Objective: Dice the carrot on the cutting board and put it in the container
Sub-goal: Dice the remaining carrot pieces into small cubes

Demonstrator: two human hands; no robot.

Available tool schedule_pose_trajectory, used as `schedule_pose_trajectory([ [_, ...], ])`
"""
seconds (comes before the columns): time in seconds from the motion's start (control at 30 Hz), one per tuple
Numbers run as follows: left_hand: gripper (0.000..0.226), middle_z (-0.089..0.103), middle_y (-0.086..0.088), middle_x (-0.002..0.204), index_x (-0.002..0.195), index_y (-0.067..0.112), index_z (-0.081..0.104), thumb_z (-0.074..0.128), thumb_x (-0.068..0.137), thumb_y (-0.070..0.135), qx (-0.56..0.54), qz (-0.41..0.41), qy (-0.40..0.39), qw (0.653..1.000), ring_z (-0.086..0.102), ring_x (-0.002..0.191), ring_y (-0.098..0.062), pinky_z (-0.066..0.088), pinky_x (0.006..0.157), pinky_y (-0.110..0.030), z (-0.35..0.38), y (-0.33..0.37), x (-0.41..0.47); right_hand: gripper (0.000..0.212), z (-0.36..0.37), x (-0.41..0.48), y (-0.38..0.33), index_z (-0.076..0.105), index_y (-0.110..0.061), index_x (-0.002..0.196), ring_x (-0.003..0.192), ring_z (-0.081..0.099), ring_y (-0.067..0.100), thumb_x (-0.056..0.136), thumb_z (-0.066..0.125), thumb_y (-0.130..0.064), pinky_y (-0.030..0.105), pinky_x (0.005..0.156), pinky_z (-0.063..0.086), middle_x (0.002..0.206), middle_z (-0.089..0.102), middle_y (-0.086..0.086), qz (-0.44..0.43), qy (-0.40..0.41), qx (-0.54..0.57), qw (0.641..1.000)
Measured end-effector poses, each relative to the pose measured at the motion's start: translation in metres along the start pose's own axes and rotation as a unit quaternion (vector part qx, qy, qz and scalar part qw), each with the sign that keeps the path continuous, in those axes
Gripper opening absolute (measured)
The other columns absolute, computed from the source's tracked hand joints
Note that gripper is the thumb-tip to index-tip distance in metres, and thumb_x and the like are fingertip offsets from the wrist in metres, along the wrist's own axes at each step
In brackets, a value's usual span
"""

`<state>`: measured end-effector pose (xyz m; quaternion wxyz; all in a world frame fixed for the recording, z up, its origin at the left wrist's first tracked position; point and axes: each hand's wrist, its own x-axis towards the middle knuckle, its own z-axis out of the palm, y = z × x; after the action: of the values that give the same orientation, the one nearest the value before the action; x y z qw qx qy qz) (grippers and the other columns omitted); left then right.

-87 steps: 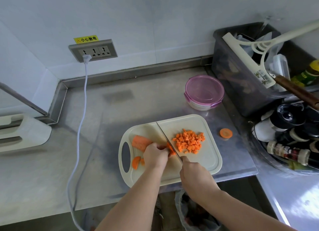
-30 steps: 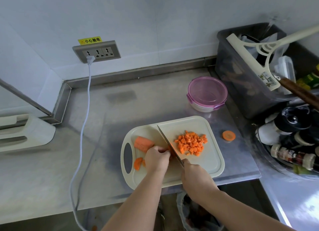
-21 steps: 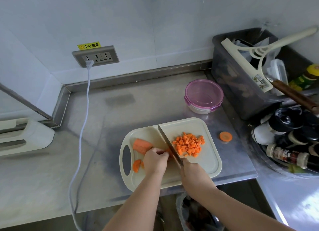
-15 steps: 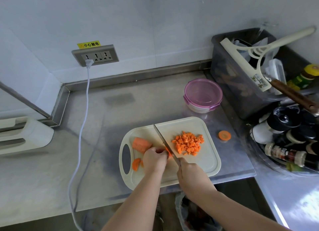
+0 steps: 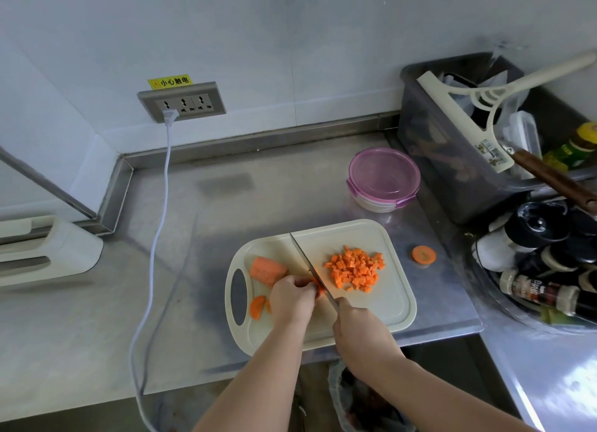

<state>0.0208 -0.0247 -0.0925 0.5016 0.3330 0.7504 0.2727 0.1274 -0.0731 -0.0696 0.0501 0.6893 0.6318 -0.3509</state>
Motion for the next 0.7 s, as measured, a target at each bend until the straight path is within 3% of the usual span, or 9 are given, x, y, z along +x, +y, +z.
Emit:
schedule_pose_trajectory([
  [0.1, 0.002, 0.072, -0.004, 0.084, 0.082, 0.016, 0.07, 0.068, 0.081, 0.016, 0.014, 0.003, 0.007, 1.0, 0.066, 0.082, -0.021, 0.054, 0.074, -0.033, 0.0, 0.0, 0.002, 0.027, 0.001, 0.004, 0.0, 0.043, -0.016, 0.123, 0.091, 0.064, 0.023, 0.098, 0.038, -0.009, 0.035, 0.075, 0.055, 0.102, 0.063, 0.006, 0.008, -0.003, -0.005, 1.0],
  [0.17, 0.007, 0.07, -0.004, 0.085, 0.089, 0.012, 0.07, 0.066, 0.083, 0.015, 0.027, 0.004, 0.02, 0.999, 0.062, 0.078, -0.018, 0.045, 0.064, -0.026, 0.0, 0.0, 0.002, 0.026, 0.003, 0.005, 0.0, 0.043, -0.016, 0.122, 0.092, 0.063, 0.023, 0.099, 0.035, -0.01, 0.034, 0.073, 0.052, 0.103, 0.062, 0.007, 0.011, -0.001, -0.008, 1.0],
  [0.27, 0.008, 0.068, -0.004, 0.085, 0.09, 0.011, 0.069, 0.064, 0.085, 0.014, 0.036, -0.001, 0.027, 0.999, 0.059, 0.075, -0.017, 0.041, 0.06, -0.024, 0.001, 0.0, 0.002, 0.026, 0.006, 0.007, 0.001, 0.043, -0.017, 0.123, 0.088, 0.062, 0.02, 0.1, 0.033, -0.011, 0.031, 0.069, 0.052, 0.1, 0.062, 0.005, 0.013, 0.003, -0.01, 1.0],
  [0.43, 0.01, 0.07, -0.004, 0.088, 0.092, 0.012, 0.069, 0.065, 0.084, 0.016, 0.041, 0.003, 0.03, 0.999, 0.062, 0.077, -0.018, 0.043, 0.061, -0.024, 0.001, -0.001, 0.002, 0.029, 0.007, 0.012, 0.003, 0.043, -0.017, 0.126, 0.091, 0.064, 0.02, 0.099, 0.035, -0.01, 0.033, 0.076, 0.056, 0.102, 0.064, 0.005, 0.017, 0.001, -0.003, 1.0],
  [0.53, 0.005, 0.068, -0.001, 0.08, 0.088, 0.013, 0.068, 0.065, 0.084, 0.015, 0.036, 0.005, 0.028, 0.999, 0.06, 0.069, -0.013, 0.046, 0.057, -0.023, 0.001, -0.001, 0.003, 0.027, 0.003, 0.014, 0.004, 0.047, -0.017, 0.123, 0.091, 0.065, 0.02, 0.1, 0.035, -0.013, 0.033, 0.08, 0.056, 0.102, 0.064, 0.005, 0.004, 0.018, 0.005, 1.0],
  [0.6, 0.007, 0.069, -0.002, 0.077, 0.077, 0.017, 0.067, 0.066, 0.082, 0.013, 0.02, 0.009, 0.017, 1.0, 0.065, 0.073, -0.018, 0.056, 0.068, -0.033, 0.001, -0.001, 0.003, 0.024, -0.003, 0.012, 0.003, 0.048, -0.016, 0.12, 0.091, 0.064, 0.023, 0.101, 0.033, -0.016, 0.035, 0.08, 0.054, 0.102, 0.063, 0.007, -0.014, 0.029, 0.022, 0.999],
  [0.7, 0.019, 0.071, -0.006, 0.076, 0.068, 0.022, 0.065, 0.064, 0.084, 0.011, 0.015, 0.026, -0.005, 1.0, 0.069, 0.08, -0.027, 0.057, 0.08, -0.044, -0.002, -0.003, 0.003, 0.03, -0.013, 0.005, 0.008, 0.043, -0.012, 0.13, 0.091, 0.062, 0.028, 0.101, 0.033, -0.012, 0.035, 0.075, 0.05, 0.106, 0.064, 0.011, -0.063, 0.038, -0.027, 0.997],
])
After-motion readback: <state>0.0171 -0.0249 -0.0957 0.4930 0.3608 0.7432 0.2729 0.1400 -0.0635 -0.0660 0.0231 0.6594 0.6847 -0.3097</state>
